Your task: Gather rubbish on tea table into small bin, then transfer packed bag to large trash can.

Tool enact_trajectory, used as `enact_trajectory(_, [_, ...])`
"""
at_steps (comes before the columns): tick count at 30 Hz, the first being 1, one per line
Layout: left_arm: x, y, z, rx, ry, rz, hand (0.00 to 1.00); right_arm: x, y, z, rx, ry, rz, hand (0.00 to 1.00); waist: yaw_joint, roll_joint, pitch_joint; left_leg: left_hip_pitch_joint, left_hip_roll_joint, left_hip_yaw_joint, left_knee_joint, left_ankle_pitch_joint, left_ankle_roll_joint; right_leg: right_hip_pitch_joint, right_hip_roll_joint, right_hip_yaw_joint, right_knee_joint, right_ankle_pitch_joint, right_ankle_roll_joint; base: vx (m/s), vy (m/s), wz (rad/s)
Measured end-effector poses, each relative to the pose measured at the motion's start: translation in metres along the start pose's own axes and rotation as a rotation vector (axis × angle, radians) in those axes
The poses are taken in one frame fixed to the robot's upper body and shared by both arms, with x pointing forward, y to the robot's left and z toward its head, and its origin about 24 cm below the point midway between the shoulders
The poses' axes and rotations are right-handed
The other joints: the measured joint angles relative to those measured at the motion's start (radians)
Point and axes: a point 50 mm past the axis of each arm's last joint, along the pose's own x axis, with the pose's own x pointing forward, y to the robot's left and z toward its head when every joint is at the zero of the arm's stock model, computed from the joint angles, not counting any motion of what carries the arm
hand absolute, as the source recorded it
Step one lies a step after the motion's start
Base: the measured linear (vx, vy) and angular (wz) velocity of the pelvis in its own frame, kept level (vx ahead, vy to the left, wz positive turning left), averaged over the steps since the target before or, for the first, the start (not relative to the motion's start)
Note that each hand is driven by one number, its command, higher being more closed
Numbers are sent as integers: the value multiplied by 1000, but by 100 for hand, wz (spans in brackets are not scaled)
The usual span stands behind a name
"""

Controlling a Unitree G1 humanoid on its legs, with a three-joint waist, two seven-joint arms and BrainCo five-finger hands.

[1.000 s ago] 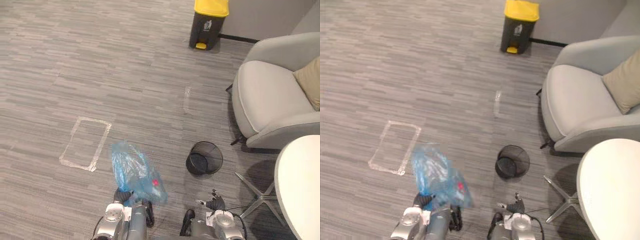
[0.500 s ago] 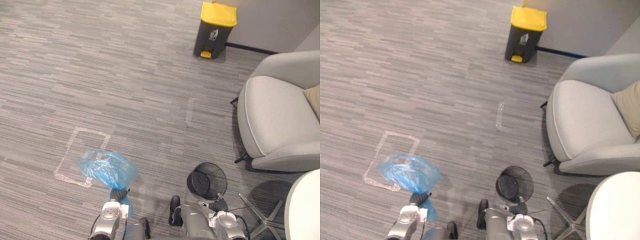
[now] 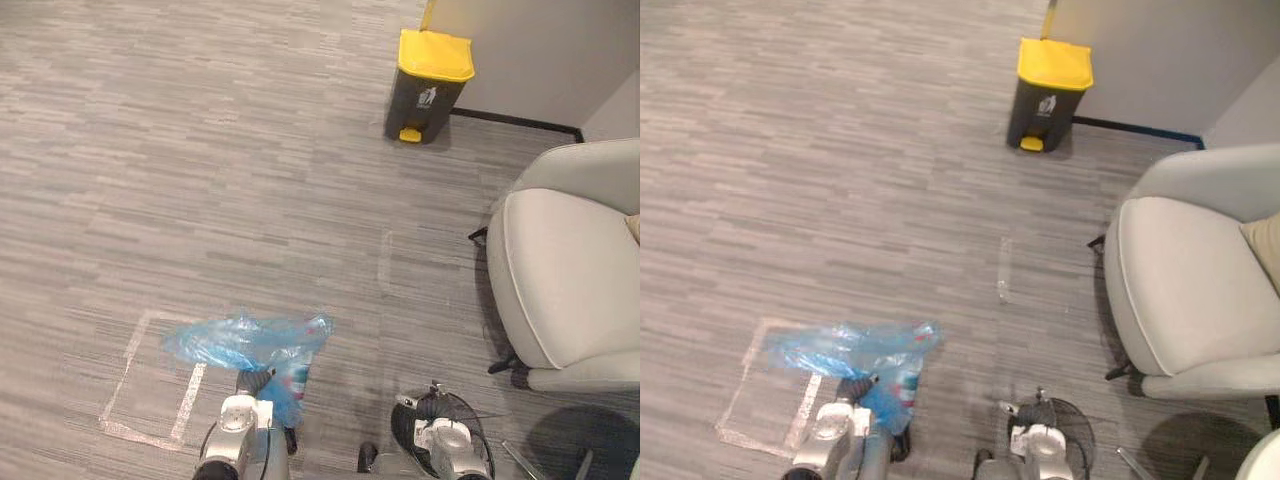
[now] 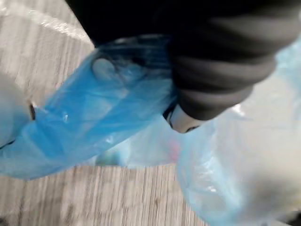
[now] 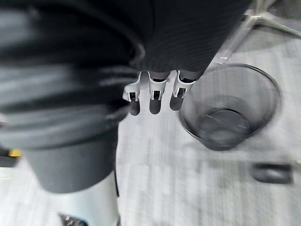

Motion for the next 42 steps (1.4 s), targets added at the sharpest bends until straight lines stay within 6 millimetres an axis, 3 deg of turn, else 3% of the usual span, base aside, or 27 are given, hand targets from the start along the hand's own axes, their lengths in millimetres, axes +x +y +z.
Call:
enact_trajectory(3, [-1, 1, -3, 45, 4, -17, 100, 0, 2, 0, -14, -4, 11, 0, -17, 4, 2, 87, -9, 28, -9, -53, 21, -156, -36, 17, 385, 8, 57, 355, 181, -21])
enact_trajectory(6, [0, 6, -1, 57, 0, -3, 100, 1, 5, 6, -38, -24, 23, 0, -30, 10, 9, 206, -11, 43, -90, -70, 21, -288, -9, -38, 522, -30, -4, 407, 27, -12])
enact_trajectory(8, [1, 8, 2, 51, -8, 4, 100, 2, 6, 10, -58, -38, 31, 0, -36, 17, 16, 286, -7, 57, -159, -70, 20, -336, 22, -102, 412, -38, -30, 406, -66, -17])
enact_trajectory(9, [3, 9, 5, 53, -17, 7, 100, 3, 6, 11, -60, -40, 33, 0, -42, 17, 17, 321, -6, 63, -203, -70, 19, -361, 47, -139, 261, -5, -47, 397, -110, -3])
enact_trajectory(10, [4, 11, 8, 60, -26, 10, 100, 3, 7, 11, -67, -39, 36, 0, -52, 12, 17, 350, -14, 60, -239, -71, -12, -360, 65, -155, 66, 76, -52, 424, -117, 11])
enact_trajectory(11, [5, 15, 9, 68, -30, 16, 100, 3, 7, 9, -70, -31, 35, 0, -57, 0, 22, 374, -30, 53, -261, -71, -24, -358, 70, -153, -16, 183, -77, 474, -126, 17])
enact_trajectory(12, [6, 14, 7, 69, -12, 14, 100, 4, 0, 5, -89, -8, 21, 0, -70, 17, 25, 403, -13, 31, -288, -73, -36, -343, 92, -148, -15, 231, -147, 385, -96, -1])
enact_trajectory(14, [5, 15, 1, 76, 9, 17, 100, 6, -4, 8, -88, -10, 8, 0, -68, 24, 24, 411, 3, 7, -270, -56, -66, -348, 102, -148, 39, 168, -175, 447, -139, -12])
enact_trajectory(16, [5, 12, 1, 67, 12, 11, 100, 6, -9, 4, -68, 6, -12, 0, -78, 27, 24, 404, 28, -22, -173, -52, -72, -302, 106, -173, 50, 126, -193, 489, -149, 18])
enact_trajectory(17, [4, 7, 1, 46, 11, 4, 100, 4, -11, -3, -63, 23, -19, 0, -79, 30, 25, 366, 61, -34, 4, -33, -103, -219, 126, -182, 6, 120, -195, 448, -94, 28])
enact_trajectory(18, [2, 3, 0, 17, 8, 4, 100, 2, -10, -3, -62, 12, -13, 0, -73, 29, 25, 292, 104, -47, 222, 7, -109, -134, 140, -180, -47, 112, -193, 504, -54, 21])
enact_trajectory(21, [-1, -7, 2, -20, -12, -16, 100, 1, -7, 3, -39, -19, -10, 0, -35, 32, 23, 115, 176, -23, 526, -63, -56, -18, 154, -135, -105, 71, -185, 340, 65, -27])
enact_trajectory(23, [-3, -8, -1, -27, -3, -16, 100, 1, -3, 6, -23, -23, -2, 0, -17, 32, 23, 25, 176, -21, 465, -90, -41, 24, 148, -103, -128, 64, -170, 328, 172, -53])
enact_trajectory(26, [-5, -10, -4, -36, 10, -17, 100, 1, -1, 8, -8, -27, -6, 0, -4, 34, 24, -24, 124, -30, 142, -64, -53, 66, 106, -65, -137, 30, -115, 294, 243, -36])
enact_trajectory(27, [-5, -14, -6, -44, 17, -25, 100, 1, -7, 3, -9, -12, -20, 0, -1, 48, 16, -27, 86, -76, -48, 56, -83, 83, 88, -48, -137, -2, -74, 330, 365, -36])
enact_trajectory(28, [-6, -14, -9, -44, 30, -25, 100, 1, -8, -2, -13, 13, -23, 0, 7, 40, 14, 2, 61, -70, -75, 126, -61, 92, 75, -16, -140, -9, -48, 336, 362, -27])
enact_trajectory(29, [-6, -11, -12, -31, 43, -21, 100, 0, -2, -8, -18, 39, -7, 0, 7, 11, -3, 10, 23, -54, -88, 102, -60, 95, 40, 9, -158, -13, -40, 385, 303, -16])
enact_trajectory(30, [-3, -8, -12, -20, 53, -15, 100, 0, -2, -10, -16, 51, -6, 0, 3, -3, -9, -10, -11, -42, -48, 58, -26, 99, 6, 44, -171, -8, -19, 397, 276, 1])
enact_trajectory(33, [-3, -6, -14, -12, 63, -10, 100, 1, 0, -6, -16, 43, -2, 0, 10, -3, -7, 12, -17, 18, 3, 2, 19, 76, -26, 84, -82, -4, 24, 434, 289, -43])
enact_trajectory(34, [-5, -3, -20, -1, 91, -5, 100, 1, 1, -4, -19, 33, 4, 0, 12, 2, -4, 85, -25, 58, -18, -18, 39, -4, -48, 106, 129, 17, 80, 376, 203, -54])
enact_trajectory(35, [-5, -2, -20, 1, 92, -3, 100, 1, 1, -3, -20, 30, 5, 0, 11, 5, -3, 100, -26, 60, -27, -21, 43, -28, -51, 107, 187, 24, 96, 443, 200, -52])
enact_trajectory(36, [-4, 1, -20, 10, 89, 5, 100, 1, 2, -4, -29, 29, 12, 0, 2, 12, 2, 154, -27, 62, -54, -34, 47, -114, -48, 105, 388, 36, 119, 332, 96, -13])
enact_trajectory(37, [-4, 4, -19, 23, 85, 7, 100, 0, 3, -5, -36, 32, 18, 0, -7, 14, 3, 201, -27, 66, -78, -43, 45, -181, -38, 83, 513, 22, 90, 331, 69, -11])
enact_trajectory(38, [-4, 4, -19, 24, 84, 8, 100, -1, 3, -6, -36, 33, 18, 0, -9, 15, 4, 222, -26, 69, -95, -48, 39, -211, -34, 65, 546, 12, 70, 305, 13, -15])
enact_trajectory(39, [-4, 5, -19, 25, 85, 11, 100, 0, 4, -4, -36, 28, 20, 0, -10, 17, 7, 273, -25, 86, -134, -54, 33, -269, -31, 10, 560, -13, 25, 301, -37, -28])
enact_trajectory(41, [-3, 6, -18, 24, 82, 13, 100, 1, 4, 0, -35, 11, 19, 0, -20, 25, 14, 338, -18, 99, -178, -61, 22, -319, -11, -71, 471, -33, -14, 299, -80, -25])
enact_trajectory(42, [-2, 7, -15, 27, 74, 16, 100, 2, 3, 4, -36, -5, 18, 0, -31, 33, 18, 364, -11, 104, -204, -68, 10, -355, 16, -120, 336, -15, -33, 247, -100, -9])
